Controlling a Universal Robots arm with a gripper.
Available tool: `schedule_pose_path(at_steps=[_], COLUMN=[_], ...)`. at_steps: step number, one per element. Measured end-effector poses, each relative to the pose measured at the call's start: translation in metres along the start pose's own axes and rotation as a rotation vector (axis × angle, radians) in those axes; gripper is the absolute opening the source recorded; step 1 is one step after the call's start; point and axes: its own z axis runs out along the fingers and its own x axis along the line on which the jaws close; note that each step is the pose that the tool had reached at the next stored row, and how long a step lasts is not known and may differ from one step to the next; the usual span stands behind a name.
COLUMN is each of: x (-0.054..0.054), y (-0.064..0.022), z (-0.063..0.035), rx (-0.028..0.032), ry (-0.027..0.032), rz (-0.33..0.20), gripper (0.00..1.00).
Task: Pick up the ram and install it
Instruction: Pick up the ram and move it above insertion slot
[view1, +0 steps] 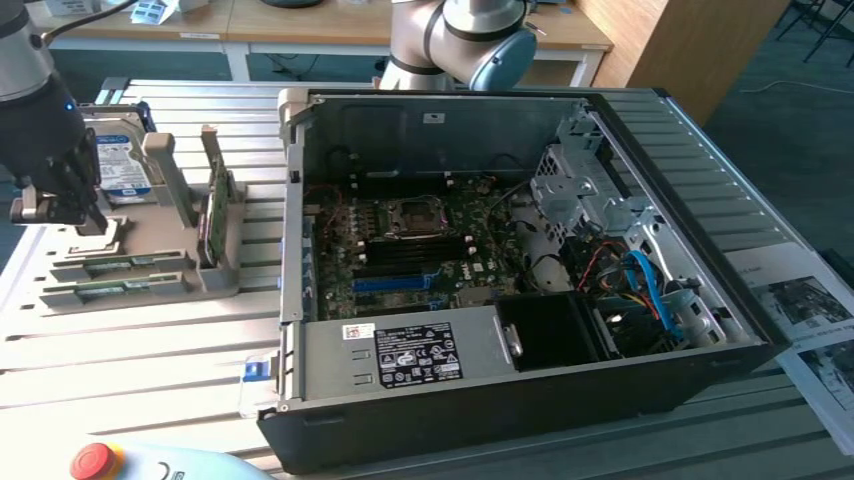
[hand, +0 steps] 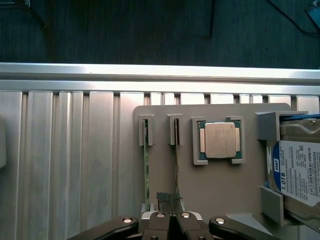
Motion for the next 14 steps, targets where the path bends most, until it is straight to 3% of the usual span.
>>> schedule_pose_path(at_steps=[14], x=[0.015], y=[-0.0001], z=[-0.0006], rx=[-0.0004], ry=[0.0003], rz=[0.000], gripper=[0.10])
